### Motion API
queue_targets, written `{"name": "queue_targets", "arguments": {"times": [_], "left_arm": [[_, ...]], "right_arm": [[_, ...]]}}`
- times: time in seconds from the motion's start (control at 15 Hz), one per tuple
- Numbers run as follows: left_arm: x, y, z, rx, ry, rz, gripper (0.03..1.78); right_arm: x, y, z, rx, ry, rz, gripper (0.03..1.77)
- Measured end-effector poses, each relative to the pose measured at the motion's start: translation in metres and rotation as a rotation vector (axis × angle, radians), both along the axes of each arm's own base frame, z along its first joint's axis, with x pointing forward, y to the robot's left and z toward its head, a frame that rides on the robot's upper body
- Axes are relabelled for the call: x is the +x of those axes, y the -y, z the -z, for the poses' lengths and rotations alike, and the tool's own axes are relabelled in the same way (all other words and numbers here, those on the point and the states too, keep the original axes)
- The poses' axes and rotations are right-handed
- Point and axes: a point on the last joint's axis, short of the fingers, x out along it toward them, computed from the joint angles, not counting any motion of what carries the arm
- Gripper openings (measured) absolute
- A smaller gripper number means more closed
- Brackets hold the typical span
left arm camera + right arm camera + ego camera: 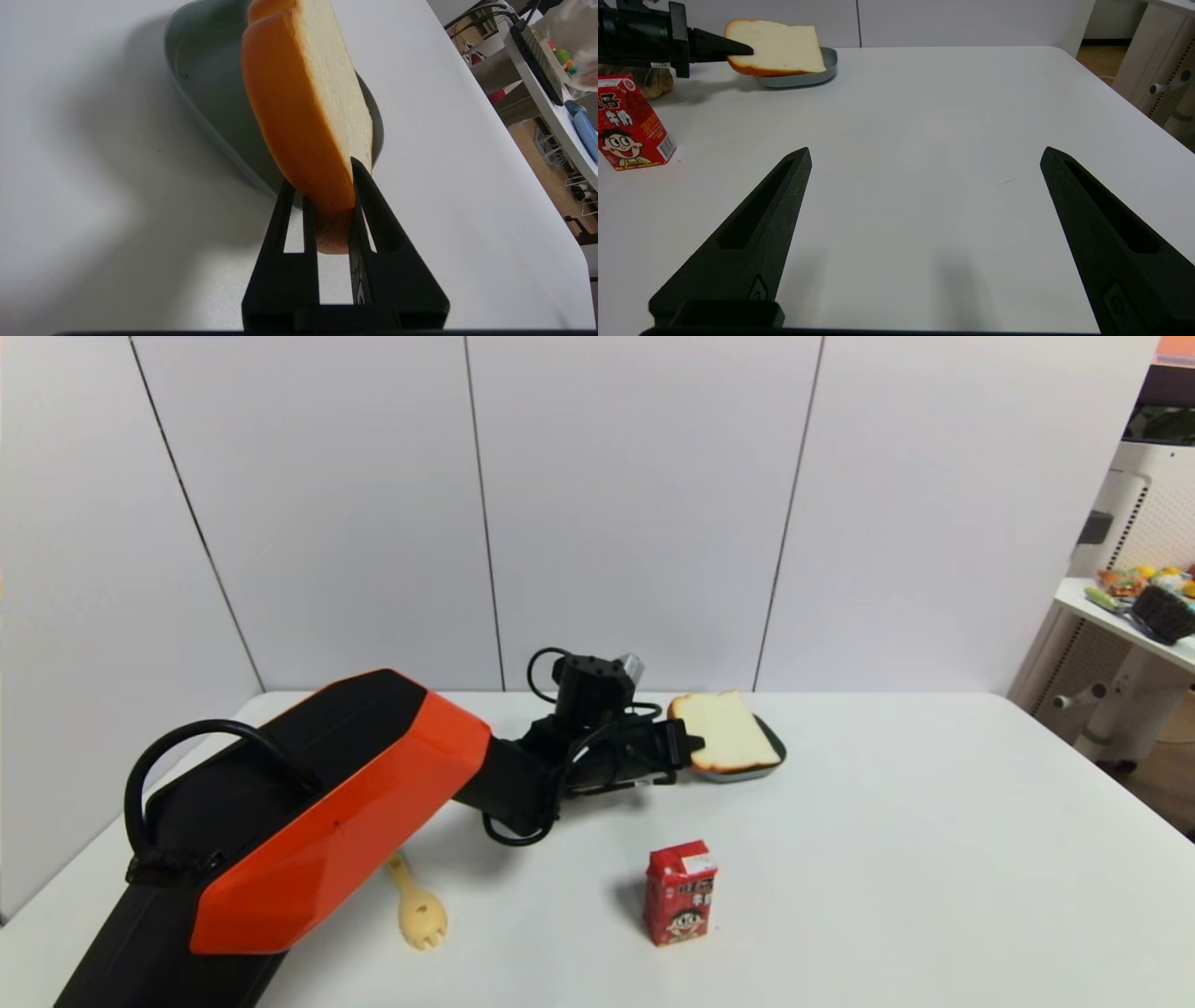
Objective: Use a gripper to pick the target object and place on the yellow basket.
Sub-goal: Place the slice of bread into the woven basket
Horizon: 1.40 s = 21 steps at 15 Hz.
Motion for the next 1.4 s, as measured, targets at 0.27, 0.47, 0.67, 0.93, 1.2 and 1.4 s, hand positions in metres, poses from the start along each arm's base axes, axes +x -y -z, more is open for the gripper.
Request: {"name": "queue_targets", "arguments": {"times": [0.27, 0.47, 0.67, 0.93, 1.2, 1.4], "left_arm": [[-0.001, -0.002, -0.013, -0.013, 0.024, -0.002, 0.24], [-0.004, -0.009, -0.041, -0.033, 0.085, -0.001, 0.24], [-0.012, -0.026, -0.086, -0.013, 0.189, -0.001, 0.24], [-0.02, -0.089, -0.157, 0.104, 0.367, -0.072, 0.24], [-0.039, -0.199, -0.214, 0.329, 0.455, -0.247, 0.24], [-0.068, -0.277, -0.233, 0.47, 0.429, -0.41, 0.24]], "right_arm": [[0.0, 0.0, 0.0, 0.0, 0.0, 0.0, 1.69], [0.0, 0.0, 0.0, 0.0, 0.0, 0.0, 1.69], [0.0, 0.0, 0.0, 0.0, 0.0, 0.0, 1.69], [0.0, 0.0, 0.0, 0.0, 0.0, 0.0, 1.69], [0.0, 0.0, 0.0, 0.0, 0.0, 0.0, 1.69], [0.0, 0.0, 0.0, 0.0, 0.0, 0.0, 1.69]]}}
